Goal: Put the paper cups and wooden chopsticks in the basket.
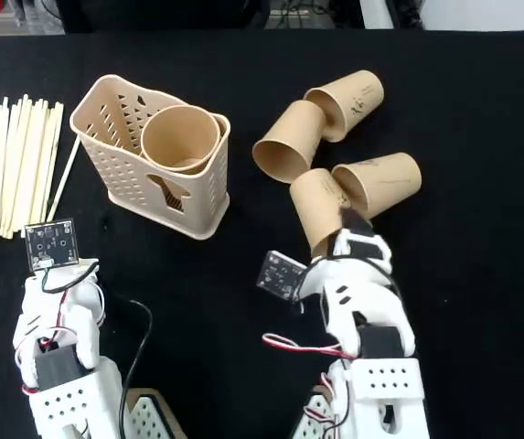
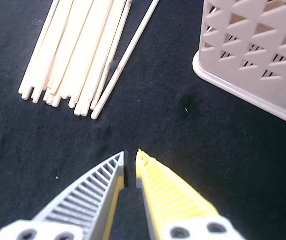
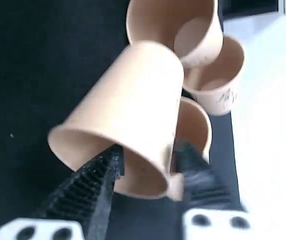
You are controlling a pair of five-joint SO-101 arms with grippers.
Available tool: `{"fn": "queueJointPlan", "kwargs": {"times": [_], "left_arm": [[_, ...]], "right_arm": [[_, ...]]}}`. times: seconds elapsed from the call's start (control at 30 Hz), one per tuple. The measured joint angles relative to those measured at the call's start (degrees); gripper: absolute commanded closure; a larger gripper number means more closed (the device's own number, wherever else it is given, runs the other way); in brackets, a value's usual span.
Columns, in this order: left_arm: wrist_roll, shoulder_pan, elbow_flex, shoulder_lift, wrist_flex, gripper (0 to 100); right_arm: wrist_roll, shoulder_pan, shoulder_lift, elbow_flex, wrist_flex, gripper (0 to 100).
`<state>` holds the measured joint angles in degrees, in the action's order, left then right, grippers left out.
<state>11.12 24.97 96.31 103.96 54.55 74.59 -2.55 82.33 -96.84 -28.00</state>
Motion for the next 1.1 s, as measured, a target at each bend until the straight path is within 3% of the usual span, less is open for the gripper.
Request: {"fn": "queueJointPlan", "kwargs": {"times": [0.2,0.7,0.97,1.1], "left_arm": [[0.00,0.00,0.00,0.00,0.00,95],[0.00,0.00,0.00,0.00,0.00,95],[0.00,0.00,0.00,0.00,0.00,95],[0.00,0.00,0.00,0.00,0.00,95]], "right_arm": [[-2.20,-0.79,0.88,1.85,-2.81,98.8],[-13.36,-3.87,0.09,29.54,-34.29,98.6],[-28.75,-3.96,0.00,42.29,-41.67,98.6],[-35.78,-4.04,-8.00,54.33,-45.36,98.6]]}}
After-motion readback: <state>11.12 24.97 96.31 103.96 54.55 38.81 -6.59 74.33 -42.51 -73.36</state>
